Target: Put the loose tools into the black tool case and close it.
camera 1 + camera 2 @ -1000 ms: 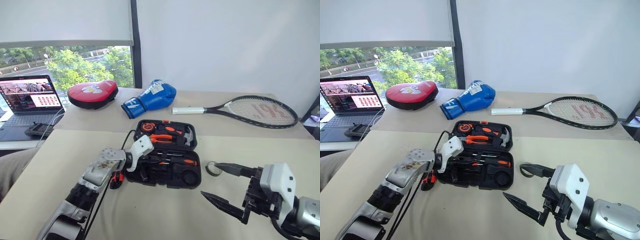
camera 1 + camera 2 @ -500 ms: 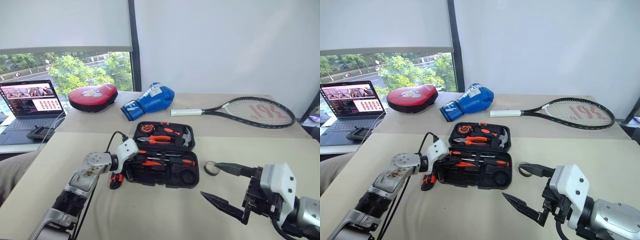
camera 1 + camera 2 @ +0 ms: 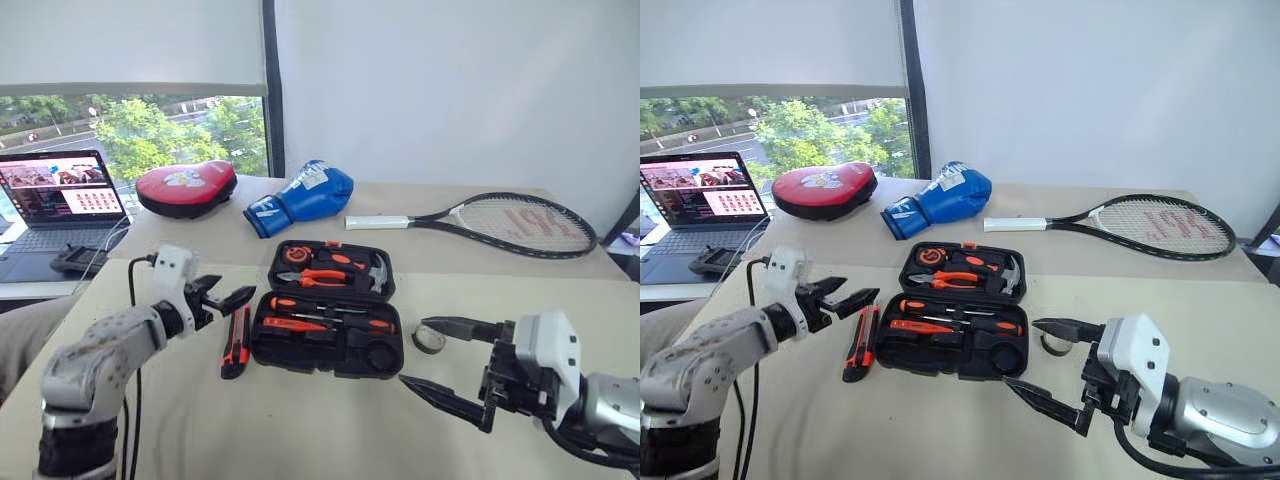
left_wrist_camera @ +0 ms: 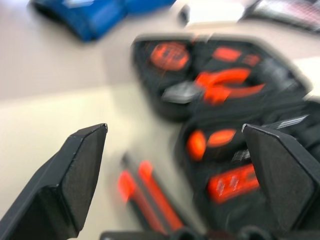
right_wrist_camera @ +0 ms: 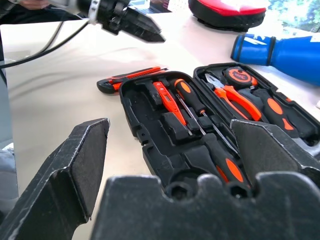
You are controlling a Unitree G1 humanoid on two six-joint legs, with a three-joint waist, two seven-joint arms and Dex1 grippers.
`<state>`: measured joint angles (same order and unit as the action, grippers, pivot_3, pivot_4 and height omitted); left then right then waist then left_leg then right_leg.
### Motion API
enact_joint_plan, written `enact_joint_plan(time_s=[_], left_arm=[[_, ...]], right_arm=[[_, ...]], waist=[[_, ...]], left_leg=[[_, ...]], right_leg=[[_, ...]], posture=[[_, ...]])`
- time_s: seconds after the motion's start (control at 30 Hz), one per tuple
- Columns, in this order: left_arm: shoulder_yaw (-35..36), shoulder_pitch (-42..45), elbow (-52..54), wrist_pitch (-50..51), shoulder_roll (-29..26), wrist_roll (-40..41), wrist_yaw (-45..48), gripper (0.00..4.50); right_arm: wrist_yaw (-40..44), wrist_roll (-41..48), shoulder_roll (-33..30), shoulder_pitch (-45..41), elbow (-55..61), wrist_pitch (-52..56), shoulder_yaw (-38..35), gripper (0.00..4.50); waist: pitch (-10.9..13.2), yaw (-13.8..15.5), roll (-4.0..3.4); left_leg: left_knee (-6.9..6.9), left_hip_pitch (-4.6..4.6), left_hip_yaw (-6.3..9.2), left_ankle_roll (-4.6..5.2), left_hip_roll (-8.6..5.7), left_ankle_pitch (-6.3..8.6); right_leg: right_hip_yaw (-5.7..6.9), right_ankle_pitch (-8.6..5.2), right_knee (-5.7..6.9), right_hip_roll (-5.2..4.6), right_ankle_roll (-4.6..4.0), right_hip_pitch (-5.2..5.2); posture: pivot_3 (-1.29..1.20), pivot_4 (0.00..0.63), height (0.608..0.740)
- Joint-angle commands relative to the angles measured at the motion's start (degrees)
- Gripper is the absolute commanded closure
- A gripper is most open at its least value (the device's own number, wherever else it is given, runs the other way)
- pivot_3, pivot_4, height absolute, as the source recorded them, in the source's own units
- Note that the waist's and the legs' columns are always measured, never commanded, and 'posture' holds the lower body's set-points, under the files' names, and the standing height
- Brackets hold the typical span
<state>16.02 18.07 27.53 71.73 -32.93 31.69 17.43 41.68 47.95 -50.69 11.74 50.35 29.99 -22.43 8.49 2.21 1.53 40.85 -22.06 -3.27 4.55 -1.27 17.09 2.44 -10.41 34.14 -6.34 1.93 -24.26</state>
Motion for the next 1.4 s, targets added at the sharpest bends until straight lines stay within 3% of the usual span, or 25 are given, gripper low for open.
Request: enact_joint_plan(time_s=[0.03, 0.13, 0.4, 0.53, 0.6, 0.73, 0.9, 1.03, 1.1, 1.2, 1.27, 1.4], left_arm=[[-1.64, 0.88, 6.34, 10.70, 2.70, -1.70, -6.68, 0.05], [-2.39, 0.88, 6.25, 13.56, 6.01, -4.27, -10.55, 0.05], [-9.06, -0.42, 4.85, 16.76, 7.11, -7.99, -13.11, 0.05], [-10.16, -1.71, 4.05, 16.63, 8.71, -8.14, -12.32, 0.82], [-9.70, -2.74, 3.82, 16.09, 8.90, -8.45, -12.09, 1.63], [-7.39, -3.02, 2.07, 12.75, 6.88, -8.68, -10.10, 2.85], [-3.32, -2.61, 0.52, 7.27, 7.06, -7.07, -6.34, 2.90], [3.78, -3.77, -2.03, -4.92, 6.79, -0.40, 5.13, 2.90], [6.37, -1.50, -5.04, -5.30, 3.53, 3.28, 10.67, 2.90], [4.60, 1.92, -7.72, -5.79, -3.40, 9.19, 22.75, 2.90], [0.01, 3.96, -10.01, -8.66, -7.80, 8.58, 29.08, 2.90], [-20.63, 12.09, -15.97, -25.13, -15.89, -2.77, 47.26, 2.90]], right_arm=[[1.92, -0.32, -0.47, -2.00, -1.05, -1.34, 0.55, 0.00], [2.78, -0.06, -0.81, -2.72, -1.24, -0.78, 0.14, 0.00], [3.29, 1.79, -2.04, -1.36, 0.14, 0.96, -3.35, 0.00], [3.08, 2.51, -2.33, 0.10, 1.10, 1.49, -5.01, 0.00], [2.90, 2.70, -2.27, 0.66, 1.47, 1.65, -5.55, 0.00], [2.70, 2.35, -2.03, 0.85, 1.35, 1.56, -5.37, 0.00], [2.03, 1.33, -1.29, -0.12, 0.96, 0.89, -3.46, 0.00], [1.72, 0.45, -0.77, -0.89, 0.59, 0.51, -2.10, 0.00], [1.67, 0.01, -0.48, -1.15, 0.50, 0.39, -1.56, 0.00], [1.58, -0.29, 0.00, -1.39, 0.45, 0.22, -1.18, 0.00], [1.53, -0.55, 0.21, -1.56, 0.45, 0.26, -0.93, 0.00], [1.66, -0.42, 0.54, -0.51, 1.07, 0.48, -2.14, 0.00]], waist=[[0.00, 0.14, 0.00], [0.00, 0.19, 0.00], [0.01, 0.14, 0.01], [-0.08, 0.15, -0.13], [-0.17, 0.06, -0.28], [-0.26, -0.19, -0.44], [-0.26, -0.17, -0.44], [-0.20, -0.10, -0.35], [-0.16, -0.01, -0.28], [-0.08, 0.25, -0.15], [-0.08, 0.30, -0.16], [-0.06, 0.48, -0.19]], left_leg=[[0.00, 0.02, 0.00, -0.01, 0.00, -0.01], [-0.01, 0.06, 0.00, -0.05, 0.00, -0.02], [-0.11, 0.11, 0.00, -0.20, 0.06, -0.04], [-0.10, 0.18, 0.00, -0.54, 0.06, 0.18], [-0.10, 0.19, 0.00, -0.51, 0.07, 0.17], [-0.11, 0.22, -0.01, -0.38, 0.16, 0.12], [-0.13, 0.28, -0.01, -0.13, 0.31, 0.11], [-0.12, 0.23, -0.01, -0.09, 0.38, 0.04], [-0.11, 0.12, 0.00, -0.12, 0.38, 0.02], [-0.08, -0.09, 0.02, -0.19, 0.26, -0.05], [-0.05, -0.20, -0.01, -0.42, 0.14, -0.20], [-0.04, -0.19, -0.19, -0.28, -0.02, -0.12]], right_leg=[[0.02, 0.00, 0.02, 0.02, 0.00, 0.01], [0.04, 0.00, 0.07, 0.02, 0.00, 0.00], [-0.11, 0.01, 0.10, -0.02, -0.08, -0.03], [-0.16, 0.01, 0.08, -0.16, -0.10, 0.05], [-0.18, 0.01, 0.08, -0.18, -0.10, 0.05], [-0.19, -0.05, 0.10, -0.17, -0.20, 0.03], [-0.16, -0.08, 0.16, -0.08, -0.50, 0.02], [-0.13, -0.09, 0.23, -0.06, -0.73, -0.07], [-0.09, -0.11, 0.25, -0.06, -0.77, -0.20], [0.03, -0.09, 0.38, 0.14, -0.71, -0.38], [0.15, -0.08, 0.45, 0.18, -0.67, -0.54], [0.08, -0.14, 0.35, 0.15, -0.67, -0.47]], posture=[[0.00, 0.150, 0.740], [0.00, 0.150, 0.740], [0.00, 0.150, 0.740], [0.00, 0.150, 0.740], [0.00, 0.150, 0.740], [0.00, 0.150, 0.740], [0.00, 0.150, 0.740], [0.00, 0.150, 0.740], [0.00, 0.150, 0.740], [0.00, 0.150, 0.740], [0.00, 0.150, 0.740], [0.00, 0.150, 0.740]])
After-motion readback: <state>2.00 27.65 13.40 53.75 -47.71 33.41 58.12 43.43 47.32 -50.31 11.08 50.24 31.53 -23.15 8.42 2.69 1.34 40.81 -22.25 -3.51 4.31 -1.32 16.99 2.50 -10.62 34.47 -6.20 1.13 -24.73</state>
